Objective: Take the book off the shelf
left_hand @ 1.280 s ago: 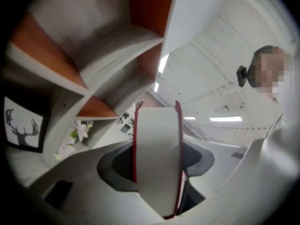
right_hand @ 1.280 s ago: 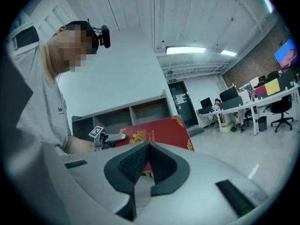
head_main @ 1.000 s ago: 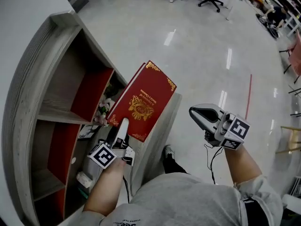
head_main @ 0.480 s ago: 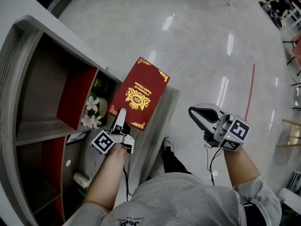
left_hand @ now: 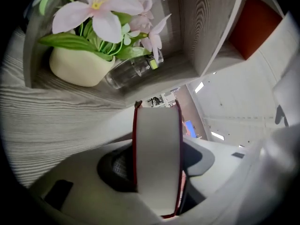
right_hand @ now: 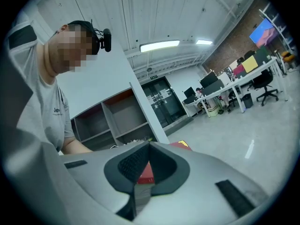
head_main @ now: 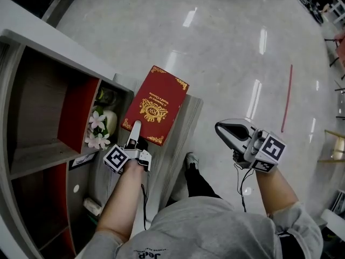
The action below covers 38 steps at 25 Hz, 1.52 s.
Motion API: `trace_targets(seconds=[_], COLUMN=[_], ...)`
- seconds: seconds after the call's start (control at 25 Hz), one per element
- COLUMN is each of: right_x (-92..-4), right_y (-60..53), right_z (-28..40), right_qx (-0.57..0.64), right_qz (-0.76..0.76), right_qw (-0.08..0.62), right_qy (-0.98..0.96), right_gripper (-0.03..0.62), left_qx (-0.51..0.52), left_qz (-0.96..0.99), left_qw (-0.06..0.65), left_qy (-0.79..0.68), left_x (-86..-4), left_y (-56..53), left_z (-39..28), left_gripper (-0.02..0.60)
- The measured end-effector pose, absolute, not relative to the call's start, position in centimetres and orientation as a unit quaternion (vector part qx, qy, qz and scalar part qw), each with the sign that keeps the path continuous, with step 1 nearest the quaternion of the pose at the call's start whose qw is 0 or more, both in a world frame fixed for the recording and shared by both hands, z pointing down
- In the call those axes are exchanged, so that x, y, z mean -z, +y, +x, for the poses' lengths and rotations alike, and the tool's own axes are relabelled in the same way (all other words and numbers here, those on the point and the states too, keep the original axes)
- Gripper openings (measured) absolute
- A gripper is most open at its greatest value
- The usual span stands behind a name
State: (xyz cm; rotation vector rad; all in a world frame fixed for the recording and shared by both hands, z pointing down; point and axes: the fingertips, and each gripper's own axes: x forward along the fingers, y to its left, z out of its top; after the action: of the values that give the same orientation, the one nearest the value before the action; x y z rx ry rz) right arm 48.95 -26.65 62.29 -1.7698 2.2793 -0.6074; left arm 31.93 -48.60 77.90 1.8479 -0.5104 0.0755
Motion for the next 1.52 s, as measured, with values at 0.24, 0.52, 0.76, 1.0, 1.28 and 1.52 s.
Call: trace_targets(seconds=[0.24,0.52,0.76,1.0,1.28,1.52], right_x=[-62.9,-63.5,-63.5,-63.5,-64.2,-64.2], right_y=[-26.8,-26.4,-26.3,-26.3,-26.5,-26.4], right_z=[48.0,47.7,47.5,47.3,47.1,47.1], right_qx=[0.215,0.220,0.223,0.224,0.233,0.232], right_qz=[-0.597,-0.594,-0.591,-0.588,-0.586,-0.585], right_qw=[0.101,0.100,0.103,0.107,0.102,0.105], right_qy=[0.766,0.767,0.768,0.770,0.769,0.770], right_gripper=[0.003,0.003,0.003,0.003,0.002,0.002], left_qx=[-0.048,-0.075,-0.069,-0.097,-0.273,-0.267], left_qz=[0.765,0.736,0.737,0.725,0.770,0.765], left_qw=[0.597,0.619,0.622,0.622,0.453,0.464], left_qy=[-0.238,-0.265,-0.257,-0.278,-0.357,-0.357], left_x=[-79.8,-81.5,-81.6,-83.2,-85.9,-85.9], left_y=[-48.9,-48.7,-48.9,-49.0,-49.7,-49.5], left_z=[30.5,29.9,30.3,29.6,27.1,27.3], left_gripper=[0.267,0.276,0.285,0.313,0.354,0.354])
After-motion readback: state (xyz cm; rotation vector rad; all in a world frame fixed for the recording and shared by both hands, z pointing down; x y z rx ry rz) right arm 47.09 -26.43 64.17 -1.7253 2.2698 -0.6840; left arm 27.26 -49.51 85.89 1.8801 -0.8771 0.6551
